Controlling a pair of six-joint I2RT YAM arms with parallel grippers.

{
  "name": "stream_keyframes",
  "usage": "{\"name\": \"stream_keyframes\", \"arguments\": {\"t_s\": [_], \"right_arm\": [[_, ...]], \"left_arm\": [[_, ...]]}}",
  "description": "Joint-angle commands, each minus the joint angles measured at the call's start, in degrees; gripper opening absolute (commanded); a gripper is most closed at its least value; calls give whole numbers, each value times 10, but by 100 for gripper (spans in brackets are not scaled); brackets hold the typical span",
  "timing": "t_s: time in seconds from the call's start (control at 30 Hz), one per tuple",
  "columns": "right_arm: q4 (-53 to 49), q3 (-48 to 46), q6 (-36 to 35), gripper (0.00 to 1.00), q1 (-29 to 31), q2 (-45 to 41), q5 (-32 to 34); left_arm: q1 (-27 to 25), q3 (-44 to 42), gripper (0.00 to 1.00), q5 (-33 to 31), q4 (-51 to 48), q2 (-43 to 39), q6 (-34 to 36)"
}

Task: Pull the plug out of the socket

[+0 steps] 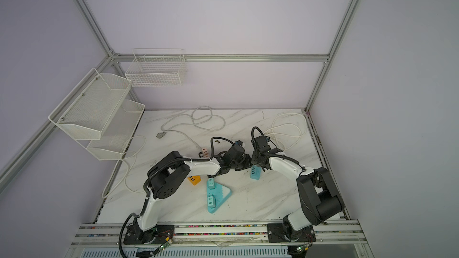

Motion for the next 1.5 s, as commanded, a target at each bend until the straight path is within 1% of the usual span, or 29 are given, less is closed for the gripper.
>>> {"name": "stream_keyframes", "arguments": {"t_s": [0.0,0.1,0.2,0.3,0.37,0.57,0.6,0.67,0.77,0.87,0.93,1.1,1.17,1.23,1.33,1.37,1.4,1.47], "right_arm": [[6,25,7,13,34,-5,-8],[8,26,8,12,34,-3,-24],[-3,21,7,11,30,-21,-5],[-3,9,4,11,20,-40,-7],[-11,13,-2,10,20,-42,12],[10,37,11,6,46,-10,-14],[12,39,12,6,46,-4,-27],[9,41,9,6,47,-2,-23],[0,36,7,6,36,-18,-11],[9,21,-1,6,17,-41,-30],[7,22,-4,4,18,-41,-22],[16,30,2,1,28,-25,-38],[7,33,4,2,28,-24,-36],[-2,32,2,1,22,-35,-17],[-6,23,2,1,9,-52,-11],[-12,26,0,2,9,-51,0],[-12,30,-9,1,11,-47,-3],[-11,36,-2,0,16,-32,-11]], "left_arm": [[-30,-19,17,4,-58,14,-5],[-30,-31,17,-7,-58,6,-3],[-30,-38,17,-16,-59,-1,-1],[-29,-37,17,-11,-60,3,0],[-29,-33,17,-10,-58,4,0],[-30,-22,17,-4,-58,11,-1],[-31,-23,17,-6,-58,11,0],[-30,-27,17,-9,-58,10,-1],[-31,-32,17,-14,-62,8,-2],[-30,-29,17,-19,-77,11,-4],[-31,-27,17,-18,-77,15,-5],[-33,-18,17,-20,-84,21,-3],[-34,-19,17,-27,-95,18,-3],[-33,-25,17,-32,-95,14,-2],[-34,-21,17,-24,-94,16,0],[-36,-18,17,-23,-94,17,2],[-38,-15,17,-24,-95,17,4],[-42,-8,17,-28,-96,18,8]]}}
